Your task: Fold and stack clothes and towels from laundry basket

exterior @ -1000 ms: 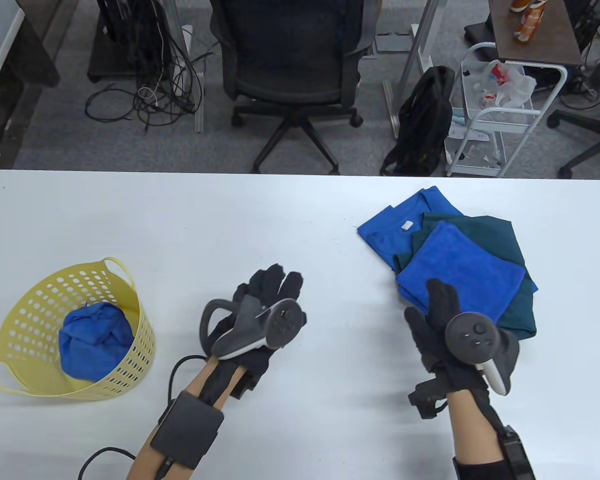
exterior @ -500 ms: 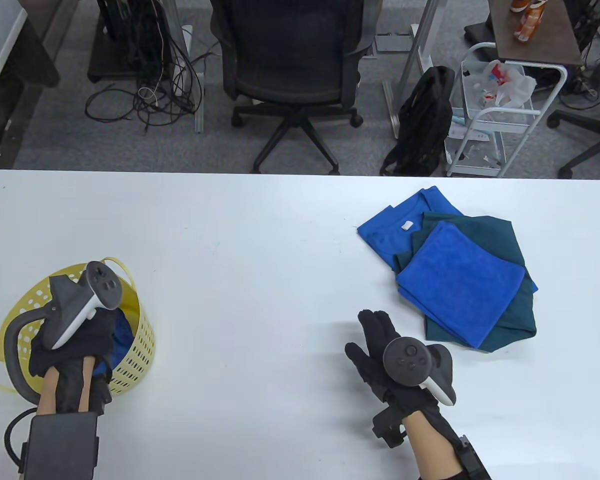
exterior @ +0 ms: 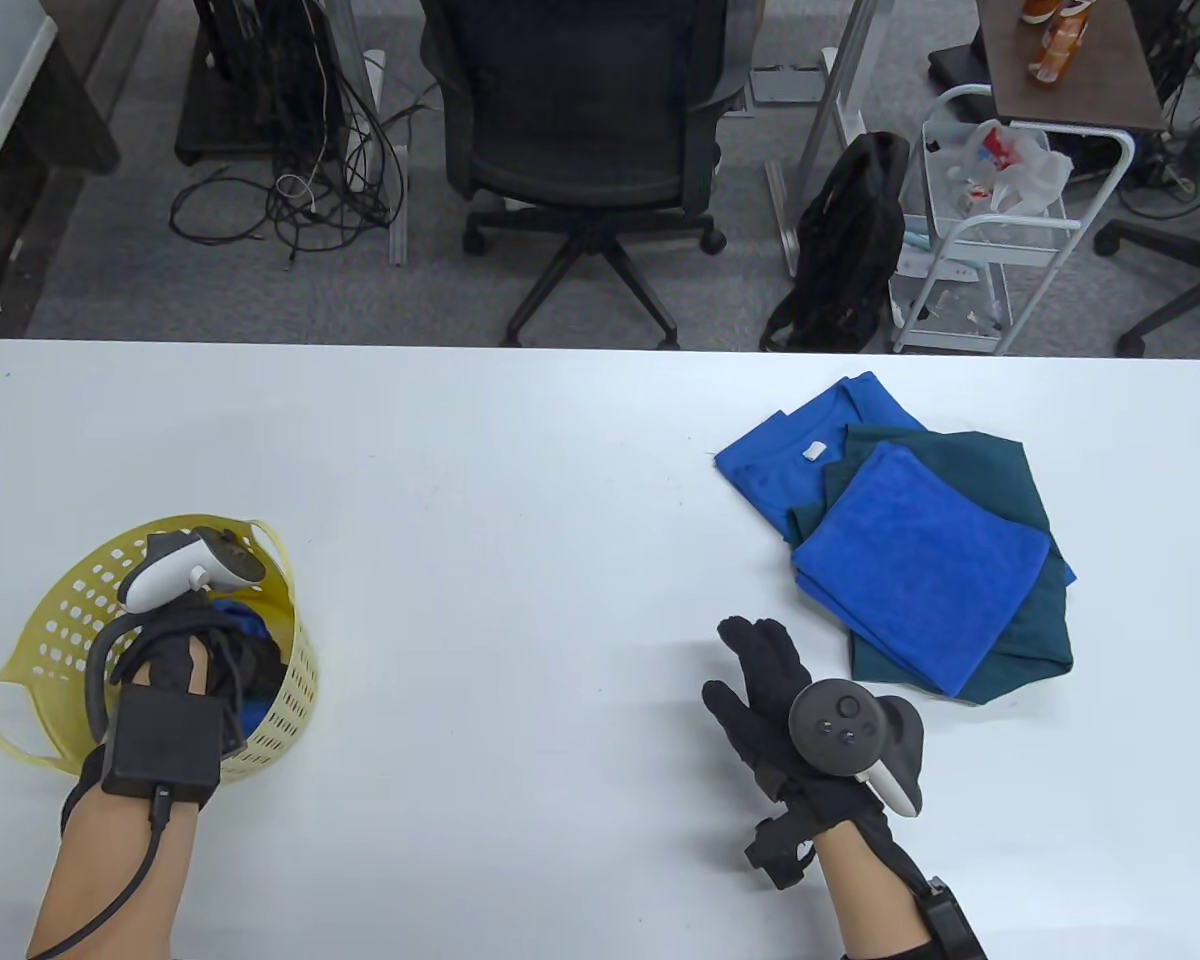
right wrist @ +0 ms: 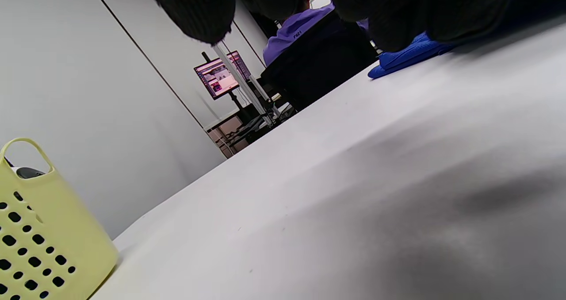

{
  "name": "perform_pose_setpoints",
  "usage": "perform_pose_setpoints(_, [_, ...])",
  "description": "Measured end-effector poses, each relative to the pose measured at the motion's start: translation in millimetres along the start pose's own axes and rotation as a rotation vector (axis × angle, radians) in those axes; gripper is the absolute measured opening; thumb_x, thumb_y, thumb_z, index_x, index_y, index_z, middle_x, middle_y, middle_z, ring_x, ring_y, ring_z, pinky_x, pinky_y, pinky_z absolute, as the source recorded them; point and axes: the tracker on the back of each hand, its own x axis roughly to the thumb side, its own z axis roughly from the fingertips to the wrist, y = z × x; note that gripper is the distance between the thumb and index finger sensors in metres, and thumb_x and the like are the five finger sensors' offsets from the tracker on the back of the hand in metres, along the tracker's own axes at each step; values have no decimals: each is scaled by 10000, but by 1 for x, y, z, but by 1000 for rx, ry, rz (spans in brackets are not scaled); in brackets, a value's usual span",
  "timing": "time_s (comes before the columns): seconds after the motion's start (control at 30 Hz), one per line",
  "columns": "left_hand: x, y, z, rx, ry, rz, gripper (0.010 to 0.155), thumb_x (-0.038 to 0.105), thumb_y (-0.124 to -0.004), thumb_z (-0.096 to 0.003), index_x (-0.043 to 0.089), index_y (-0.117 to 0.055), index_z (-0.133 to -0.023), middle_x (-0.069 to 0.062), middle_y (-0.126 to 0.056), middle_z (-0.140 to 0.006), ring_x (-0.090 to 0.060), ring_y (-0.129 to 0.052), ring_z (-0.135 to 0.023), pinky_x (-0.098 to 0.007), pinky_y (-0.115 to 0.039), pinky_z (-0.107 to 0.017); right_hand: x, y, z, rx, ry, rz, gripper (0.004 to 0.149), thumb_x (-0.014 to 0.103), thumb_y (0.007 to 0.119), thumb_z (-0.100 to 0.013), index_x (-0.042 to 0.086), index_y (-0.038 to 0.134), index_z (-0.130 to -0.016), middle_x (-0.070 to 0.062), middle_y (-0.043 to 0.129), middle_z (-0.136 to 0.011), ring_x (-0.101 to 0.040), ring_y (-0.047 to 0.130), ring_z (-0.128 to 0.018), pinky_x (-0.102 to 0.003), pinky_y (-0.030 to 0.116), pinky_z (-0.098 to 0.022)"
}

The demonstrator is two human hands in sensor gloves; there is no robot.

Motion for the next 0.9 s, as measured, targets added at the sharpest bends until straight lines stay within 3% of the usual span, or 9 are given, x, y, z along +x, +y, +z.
perform_pose_setpoints(0.07, [-3,6,7,51,2,0,889,494,-745,-605,-1,-385,-1249,-506,-203,-1186,-596,-670,-1054,-670,-673,-706,-3,0,-1,-3,10,-2,694,338,640,-671,-31,343,-1178,-440,326,-1129,-664,535,-936,-763,559,-624])
perform_pose_setpoints(0.23, [-4,19,43,201,14,-38,775,446,-831,-561,11,-635,-1172,-440,-555,-1182,-503,-885,-949,-606,-777,-659,-9,-1,-1,-19,24,-7,711,336,639,-670,-74,338,-1166,-438,327,-1127,-664,533,-937,-763,558,-624])
perform_pose_setpoints(0.33, [-1,29,85,340,36,-53,753,460,-909,-496,53,-767,-1114,-402,-730,-1123,-448,-988,-850,-583,-812,-633,-9,-1,0,-29,25,2,713,335,640,-669,-87,344,-1161,-436,331,-1126,-662,535,-936,-764,560,-621])
perform_pose_setpoints(0.5, [21,34,182,684,120,-113,584,424,-975,-455,216,-753,-953,-247,-852,-955,-278,-994,-693,-542,-820,-596,-7,6,-1,-9,16,1,720,335,641,-668,-99,343,-1158,-434,333,-1126,-659,539,-937,-761,561,-623])
perform_pose_setpoints(0.6, [60,17,247,1072,61,-222,541,402,-948,-496,261,-693,-951,-208,-801,-958,-247,-943,-703,-532,-797,-613,-5,8,-3,-1,0,-9,710,336,638,-669,-83,345,-1162,-433,332,-1128,-656,540,-938,-759,563,-624])
perform_pose_setpoints(0.7, [104,-23,303,1437,-174,-248,491,404,-898,-536,284,-673,-956,-194,-772,-990,-247,-930,-743,-533,-789,-639,-3,10,-2,15,-19,-30,707,341,637,-668,-70,347,-1165,-431,334,-1129,-653,545,-939,-758,567,-624])
perform_pose_setpoints(0.77, [129,-54,324,1553,-438,-209,450,420,-859,-560,295,-680,-954,-191,-771,-995,-244,-931,-750,-528,-788,-644,-5,9,-2,30,-34,-75,708,348,634,-669,-64,345,-1167,-431,333,-1129,-651,549,-940,-758,569,-623])
perform_pose_setpoints(0.83, [151,-84,329,1566,-681,-228,435,426,-836,-573,304,-680,-960,-190,-762,-1014,-248,-933,-774,-524,-787,-657,-7,7,-1,54,-60,-160,731,390,623,-665,-47,333,-1175,-425,325,-1138,-646,549,-950,-764,568,-624])
perform_pose_setpoints(0.9, [173,-113,315,1498,-869,-274,424,425,-828,-578,303,-692,-959,-196,-763,-1029,-264,-941,-799,-526,-791,-664,-8,4,-1,104,-124,-351,793,480,588,-658,-30,291,-1187,-419,302,-1152,-640,544,-967,-770,566,-628])
